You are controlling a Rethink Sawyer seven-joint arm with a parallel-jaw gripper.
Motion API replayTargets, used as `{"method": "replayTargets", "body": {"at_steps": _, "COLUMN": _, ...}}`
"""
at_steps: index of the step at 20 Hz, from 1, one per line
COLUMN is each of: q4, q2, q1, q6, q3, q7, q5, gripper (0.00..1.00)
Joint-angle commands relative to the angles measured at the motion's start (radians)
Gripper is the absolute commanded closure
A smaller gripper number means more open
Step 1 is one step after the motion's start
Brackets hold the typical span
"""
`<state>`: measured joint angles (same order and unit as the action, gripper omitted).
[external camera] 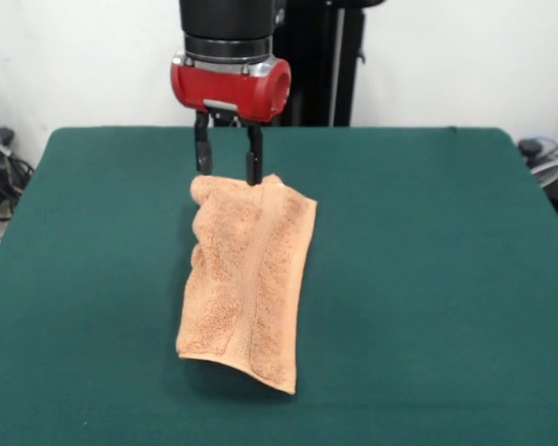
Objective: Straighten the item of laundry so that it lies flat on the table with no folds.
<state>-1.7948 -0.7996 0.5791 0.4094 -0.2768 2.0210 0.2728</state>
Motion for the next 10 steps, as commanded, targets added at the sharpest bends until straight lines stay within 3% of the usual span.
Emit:
{"method": "replayTargets", "body": {"at_steps": 1, "q4": 0.07, "q2": 0.005, "q1": -0.094, "q6": 0.188, "q3": 0.1, "q7": 0.078, "q5": 0.031, "gripper": 0.0}}
{"method": "replayTargets", "body": {"at_steps": 10, "q4": 0.101, "q2": 0.062, "q1": -0.065, "q6": 0.144, "q3": 0.102, "q7": 0.044, "q5": 0.036, "gripper": 0.0}}
